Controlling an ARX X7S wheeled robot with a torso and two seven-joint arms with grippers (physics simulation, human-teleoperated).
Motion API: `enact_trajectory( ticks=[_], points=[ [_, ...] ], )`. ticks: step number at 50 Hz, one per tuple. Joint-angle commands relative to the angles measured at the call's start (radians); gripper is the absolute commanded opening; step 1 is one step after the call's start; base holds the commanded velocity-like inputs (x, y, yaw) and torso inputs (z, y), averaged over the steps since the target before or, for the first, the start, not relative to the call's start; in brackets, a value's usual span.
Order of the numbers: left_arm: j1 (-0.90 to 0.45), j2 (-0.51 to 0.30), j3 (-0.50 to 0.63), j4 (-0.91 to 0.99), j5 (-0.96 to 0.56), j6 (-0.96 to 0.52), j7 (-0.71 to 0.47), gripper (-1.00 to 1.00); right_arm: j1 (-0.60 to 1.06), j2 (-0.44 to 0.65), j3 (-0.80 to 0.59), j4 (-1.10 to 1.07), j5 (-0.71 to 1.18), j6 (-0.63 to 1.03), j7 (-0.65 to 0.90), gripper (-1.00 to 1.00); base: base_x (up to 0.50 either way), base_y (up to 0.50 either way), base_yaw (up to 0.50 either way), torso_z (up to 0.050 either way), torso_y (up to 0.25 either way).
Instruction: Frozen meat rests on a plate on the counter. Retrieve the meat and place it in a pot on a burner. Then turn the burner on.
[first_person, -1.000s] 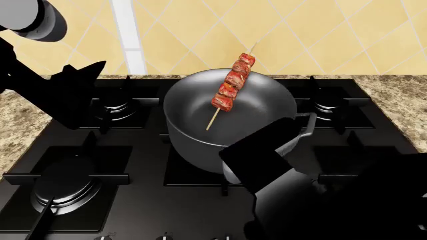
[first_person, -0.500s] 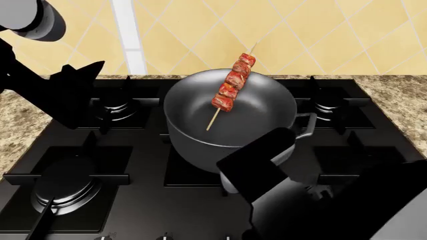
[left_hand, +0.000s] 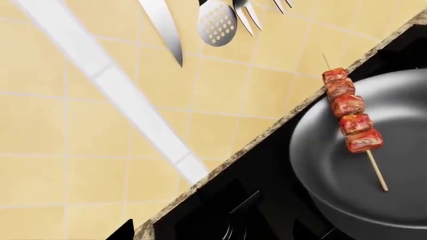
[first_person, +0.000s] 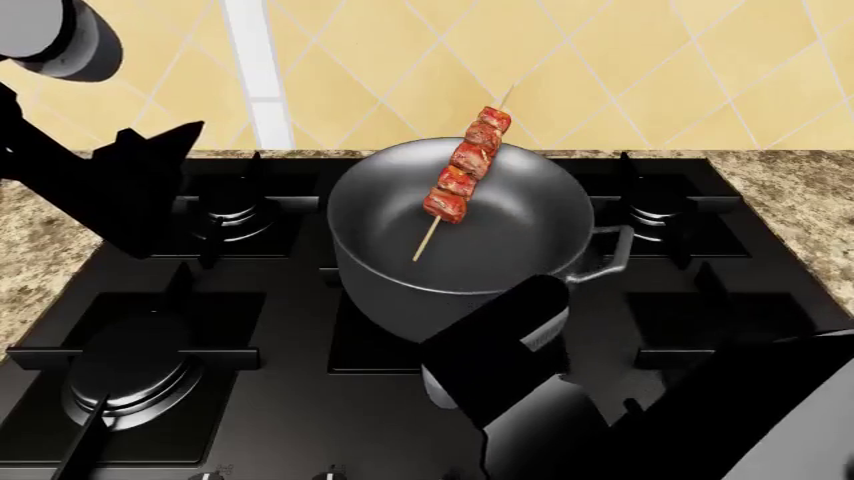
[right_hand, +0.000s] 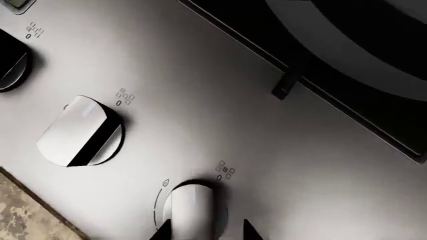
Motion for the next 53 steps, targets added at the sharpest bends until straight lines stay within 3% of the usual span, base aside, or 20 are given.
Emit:
enact_trajectory(
  ticks=[1, 12, 22, 23, 35, 53],
  points=[
    [-0.001, -0.002, 0.002, 0.000, 0.004, 0.002, 0.001, 1.00, 0.002, -0.008, -0.022, 0.007, -0.021, 0.021, 0.033, -1.00, 0.00, 0.00, 0.00, 0.000, 0.000],
    [-0.001, -0.004, 0.004, -0.003, 0.008, 0.006, 0.004, 1.00, 0.004, -0.011, -0.028, 0.009, -0.023, 0.031, 0.035, -1.00, 0.00, 0.00, 0.00, 0.000, 0.000],
    [0.019, -0.008, -0.004, 0.000, 0.054, 0.011, 0.043, 1.00, 0.123, 0.006, 0.000, 0.028, 0.070, 0.103, 0.079, -1.00, 0.00, 0.00, 0.00, 0.000, 0.000],
    [0.019, -0.009, -0.004, 0.000, 0.057, 0.010, 0.044, 1.00, 0.137, 0.002, 0.001, 0.033, 0.077, 0.115, 0.088, 1.00, 0.00, 0.00, 0.00, 0.000, 0.000],
    [0.011, -0.010, 0.000, -0.005, 0.056, 0.016, 0.044, 1.00, 0.386, -0.069, 0.150, 0.139, 0.249, 0.233, 0.144, 1.00, 0.00, 0.00, 0.00, 0.000, 0.000],
    [0.009, -0.017, 0.003, -0.005, 0.059, 0.028, 0.048, 1.00, 0.403, -0.127, 0.407, 0.262, 0.188, 0.333, 0.239, 1.00, 0.00, 0.00, 0.00, 0.000, 0.000]
  ],
)
